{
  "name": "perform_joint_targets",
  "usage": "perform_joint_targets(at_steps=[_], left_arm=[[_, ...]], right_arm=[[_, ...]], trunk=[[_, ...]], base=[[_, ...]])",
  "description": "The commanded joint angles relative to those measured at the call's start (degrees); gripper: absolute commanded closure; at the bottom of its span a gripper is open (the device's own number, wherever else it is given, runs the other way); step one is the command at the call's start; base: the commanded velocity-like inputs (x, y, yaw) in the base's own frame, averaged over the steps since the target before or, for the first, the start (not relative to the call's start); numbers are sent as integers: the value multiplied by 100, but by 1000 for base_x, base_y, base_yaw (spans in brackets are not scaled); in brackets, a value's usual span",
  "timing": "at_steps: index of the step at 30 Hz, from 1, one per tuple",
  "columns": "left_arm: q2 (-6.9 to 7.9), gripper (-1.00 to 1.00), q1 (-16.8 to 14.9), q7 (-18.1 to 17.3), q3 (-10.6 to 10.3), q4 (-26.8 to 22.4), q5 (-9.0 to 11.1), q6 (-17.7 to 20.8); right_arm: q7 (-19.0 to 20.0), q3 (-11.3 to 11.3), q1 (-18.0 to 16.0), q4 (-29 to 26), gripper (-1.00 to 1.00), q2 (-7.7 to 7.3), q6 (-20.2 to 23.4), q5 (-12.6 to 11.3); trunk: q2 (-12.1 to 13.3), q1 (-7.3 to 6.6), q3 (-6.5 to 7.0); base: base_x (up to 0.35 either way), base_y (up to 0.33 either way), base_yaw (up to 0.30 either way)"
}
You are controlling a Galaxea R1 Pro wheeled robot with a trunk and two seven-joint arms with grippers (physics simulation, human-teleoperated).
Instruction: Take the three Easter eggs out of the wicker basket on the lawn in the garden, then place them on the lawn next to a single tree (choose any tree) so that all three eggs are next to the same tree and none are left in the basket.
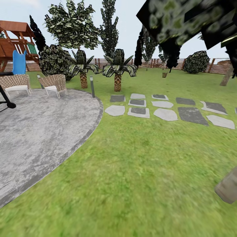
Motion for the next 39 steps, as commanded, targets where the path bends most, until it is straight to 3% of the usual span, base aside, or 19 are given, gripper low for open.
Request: perform_joint_targets(at_steps=[1,32,39], left_arm=[[2,-100,1,-3,29,-7,26,23],[9,-100,1,-3,30,-7,25,23],[9,-100,1,-3,29,-7,26,23]], right_arm=[[3,27,-7,11,-100,1,4,11],[3,27,-7,11,-100,7,-4,11],[5,27,-7,11,-100,10,4,19]], trunk=[[-2,3,-3],[-2,3,-3],[-2,3,-3]], base=[[331,0,0],[331,0,0],[332,0,-206]])
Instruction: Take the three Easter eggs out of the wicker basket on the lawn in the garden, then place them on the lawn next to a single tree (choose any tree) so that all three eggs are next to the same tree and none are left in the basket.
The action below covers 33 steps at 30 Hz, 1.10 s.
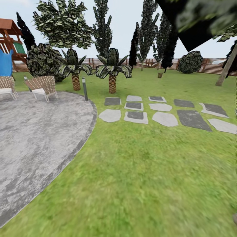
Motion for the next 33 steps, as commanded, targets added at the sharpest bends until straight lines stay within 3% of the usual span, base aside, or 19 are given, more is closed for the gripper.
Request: perform_joint_targets(at_steps=[1,33], left_arm=[[1,-100,1,-3,28,-7,24,23],[1,-100,1,-3,28,-7,23,23]], right_arm=[[3,27,-7,11,-100,1,4,11],[2,27,-7,11,-100,-1,2,5]], trunk=[[-2,3,-3],[-2,3,-3]], base=[[331,0,-73],[332,0,-11]])
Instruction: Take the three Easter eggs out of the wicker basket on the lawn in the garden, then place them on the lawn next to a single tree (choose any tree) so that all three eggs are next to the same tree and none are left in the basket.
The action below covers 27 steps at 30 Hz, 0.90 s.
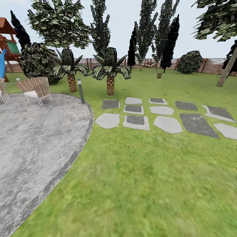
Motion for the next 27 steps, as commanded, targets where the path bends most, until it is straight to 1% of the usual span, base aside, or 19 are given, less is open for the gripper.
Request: perform_joint_targets(at_steps=[1,17,21,27], left_arm=[[1,-100,1,-3,29,-7,27,23],[-1,-100,1,-3,29,-7,26,23],[-2,-100,1,-3,29,-7,26,23],[-3,-100,1,-3,29,-7,25,23]], right_arm=[[5,27,-7,11,-100,2,5,12],[11,27,-7,11,-100,3,6,16],[9,27,-7,11,-100,3,6,16],[9,27,-7,11,-100,3,6,17]], trunk=[[-2,3,-3],[-2,3,-3],[-2,3,-3],[-2,3,-3]], base=[[332,0,-190],[331,0,-273],[332,0,-86],[332,0,-10]])
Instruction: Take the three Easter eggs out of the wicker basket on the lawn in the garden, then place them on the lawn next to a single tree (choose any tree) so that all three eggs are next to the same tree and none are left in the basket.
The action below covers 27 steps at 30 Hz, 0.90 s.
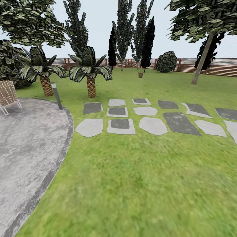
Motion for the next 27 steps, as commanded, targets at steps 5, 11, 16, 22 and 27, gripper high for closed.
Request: perform_joint_targets(at_steps=[5,11,16,22,27], left_arm=[[0,-100,1,-3,29,-7,25,23],[1,-100,1,-3,29,-7,26,23],[4,-100,1,-3,29,-7,26,23],[4,-100,1,-3,29,-7,27,23],[1,-100,1,-3,29,-7,26,23]], right_arm=[[4,27,-7,11,-100,1,4,11],[6,27,-7,11,-100,1,4,11],[5,27,-7,11,-100,1,4,11],[5,27,-7,11,-100,1,4,11],[4,27,-7,11,-100,1,4,11]], trunk=[[-2,3,-3],[-2,3,-3],[-2,3,-3],[-2,3,-3],[-2,3,-3]], base=[[331,0,0],[331,0,-186],[332,0,-290],[332,0,-103],[331,0,-7]])
